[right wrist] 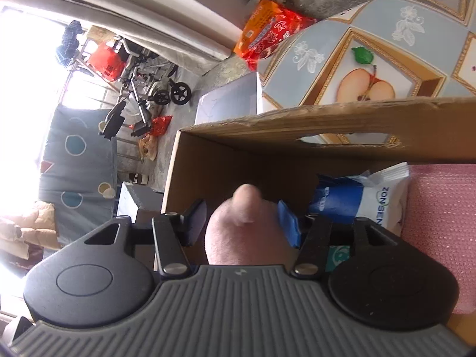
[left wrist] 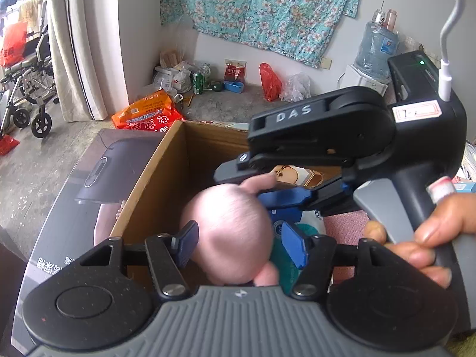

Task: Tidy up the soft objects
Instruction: 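Lower the pig into the cardboard box and open both grippers, then reach the left gripper to the light-blue bandage box and close on it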

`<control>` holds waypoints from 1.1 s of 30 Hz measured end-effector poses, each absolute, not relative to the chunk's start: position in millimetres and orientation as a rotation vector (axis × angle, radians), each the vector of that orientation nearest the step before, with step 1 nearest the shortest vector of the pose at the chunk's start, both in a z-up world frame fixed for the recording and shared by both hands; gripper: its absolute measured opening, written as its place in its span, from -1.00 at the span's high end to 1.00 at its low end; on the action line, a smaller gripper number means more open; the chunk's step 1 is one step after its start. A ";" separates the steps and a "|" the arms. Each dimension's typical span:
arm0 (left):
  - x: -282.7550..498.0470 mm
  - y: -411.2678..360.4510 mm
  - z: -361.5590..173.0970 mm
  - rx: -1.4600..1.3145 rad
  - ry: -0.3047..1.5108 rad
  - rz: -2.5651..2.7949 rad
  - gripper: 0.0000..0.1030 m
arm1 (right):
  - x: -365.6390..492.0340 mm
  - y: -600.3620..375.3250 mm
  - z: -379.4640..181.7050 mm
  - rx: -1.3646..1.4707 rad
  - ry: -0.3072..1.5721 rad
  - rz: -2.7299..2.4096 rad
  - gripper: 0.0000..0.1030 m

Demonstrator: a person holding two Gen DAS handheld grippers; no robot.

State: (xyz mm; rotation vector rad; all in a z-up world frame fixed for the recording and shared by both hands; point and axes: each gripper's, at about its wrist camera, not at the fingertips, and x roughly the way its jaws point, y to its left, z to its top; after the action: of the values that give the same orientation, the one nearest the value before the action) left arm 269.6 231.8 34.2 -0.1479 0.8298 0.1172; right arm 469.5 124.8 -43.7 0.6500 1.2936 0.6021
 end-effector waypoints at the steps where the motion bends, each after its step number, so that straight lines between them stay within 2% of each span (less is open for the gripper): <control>1: 268.6 232.1 34.6 -0.147 0.828 0.116 -0.25 | 469.8 121.5 -41.6 0.648 1.282 0.596 -0.15; 9: 262.0 231.6 41.5 -0.144 0.813 0.117 -0.26 | 461.6 98.4 -17.6 0.656 1.203 0.617 -0.20; 16: 237.2 220.5 65.5 -0.141 0.757 0.097 -0.46 | 432.7 53.7 31.9 0.676 1.092 0.703 -0.25; 25: 204.4 172.2 95.4 -0.112 0.699 -0.009 -0.60 | 356.2 -72.5 96.6 0.636 0.944 0.700 -0.50; 33: 195.2 87.3 103.4 -0.020 0.693 -0.191 -0.70 | 277.5 -217.6 114.3 0.582 0.826 0.500 -0.60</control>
State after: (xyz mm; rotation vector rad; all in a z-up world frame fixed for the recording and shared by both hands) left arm 195.2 87.3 103.4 -0.0203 0.6930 -0.1910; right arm 277.5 -217.6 114.3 0.5820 0.8263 0.5001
